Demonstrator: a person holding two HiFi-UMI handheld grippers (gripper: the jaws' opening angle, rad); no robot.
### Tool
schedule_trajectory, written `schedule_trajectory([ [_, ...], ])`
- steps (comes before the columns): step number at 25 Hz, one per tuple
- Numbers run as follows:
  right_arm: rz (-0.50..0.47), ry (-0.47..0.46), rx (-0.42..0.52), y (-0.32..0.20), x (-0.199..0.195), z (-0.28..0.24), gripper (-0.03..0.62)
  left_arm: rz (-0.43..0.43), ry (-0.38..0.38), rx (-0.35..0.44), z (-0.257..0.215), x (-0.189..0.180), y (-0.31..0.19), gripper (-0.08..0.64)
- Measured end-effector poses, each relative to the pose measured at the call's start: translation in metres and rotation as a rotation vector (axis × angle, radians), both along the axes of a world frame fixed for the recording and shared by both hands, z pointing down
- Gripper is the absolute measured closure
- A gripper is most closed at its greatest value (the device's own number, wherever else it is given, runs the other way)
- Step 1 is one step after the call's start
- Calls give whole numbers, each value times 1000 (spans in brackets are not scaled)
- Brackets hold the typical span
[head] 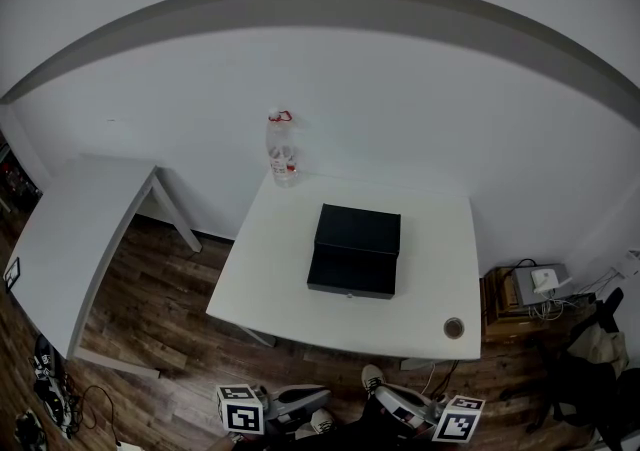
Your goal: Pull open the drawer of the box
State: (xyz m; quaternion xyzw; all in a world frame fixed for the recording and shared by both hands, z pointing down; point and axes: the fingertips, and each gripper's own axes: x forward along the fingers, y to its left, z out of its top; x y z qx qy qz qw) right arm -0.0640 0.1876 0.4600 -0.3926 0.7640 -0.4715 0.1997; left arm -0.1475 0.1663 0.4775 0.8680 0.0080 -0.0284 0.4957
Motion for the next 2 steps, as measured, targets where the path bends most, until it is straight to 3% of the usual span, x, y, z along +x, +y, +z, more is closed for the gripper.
schedule_trajectory([
  [2, 1, 0, -3, -1, 0, 0, 589, 2, -6, 4, -2, -1, -1, 560],
])
